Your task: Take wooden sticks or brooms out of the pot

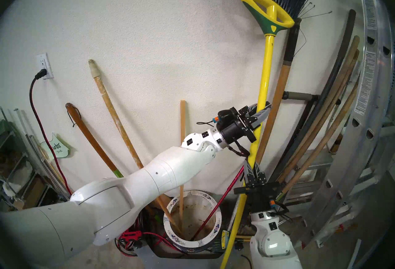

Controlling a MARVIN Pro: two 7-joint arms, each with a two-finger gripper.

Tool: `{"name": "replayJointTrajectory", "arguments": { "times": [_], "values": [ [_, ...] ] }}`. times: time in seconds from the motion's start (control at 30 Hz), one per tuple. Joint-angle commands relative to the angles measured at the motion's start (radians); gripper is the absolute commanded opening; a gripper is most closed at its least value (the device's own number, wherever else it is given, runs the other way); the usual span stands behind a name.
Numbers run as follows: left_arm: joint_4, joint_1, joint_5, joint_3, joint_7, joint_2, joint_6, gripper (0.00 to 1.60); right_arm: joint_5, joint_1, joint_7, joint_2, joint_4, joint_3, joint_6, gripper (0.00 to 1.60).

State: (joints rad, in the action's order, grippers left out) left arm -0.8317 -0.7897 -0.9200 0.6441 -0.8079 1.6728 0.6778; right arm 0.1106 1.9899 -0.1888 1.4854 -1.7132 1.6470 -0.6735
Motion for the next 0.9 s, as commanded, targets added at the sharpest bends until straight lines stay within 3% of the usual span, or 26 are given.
{"name": "replayJointTrajectory", "arguments": {
  "times": [0.0, 0.27, 0.53, 0.87],
  "values": [
    [0.020, 0.010, 0.014, 0.012, 0.013, 0.010, 0.052, 0.00, -0.051, -0.104, 0.013, 0.004, -0.015, -0.023, -0.039, 0.00],
    [0.054, 0.014, 0.026, 0.031, 0.016, 0.022, 0.129, 0.00, -0.103, -0.183, 0.032, 0.015, 0.069, -0.030, -0.073, 0.00],
    [0.090, 0.019, 0.096, 0.010, 0.000, 0.038, 0.260, 0.00, -0.149, -0.226, 0.057, 0.026, 0.170, -0.034, -0.140, 0.00],
    [0.119, 0.018, 0.176, -0.018, -0.029, 0.047, 0.282, 0.00, -0.177, -0.265, 0.090, 0.028, 0.275, -0.034, -0.202, 0.00]
  ]
}}
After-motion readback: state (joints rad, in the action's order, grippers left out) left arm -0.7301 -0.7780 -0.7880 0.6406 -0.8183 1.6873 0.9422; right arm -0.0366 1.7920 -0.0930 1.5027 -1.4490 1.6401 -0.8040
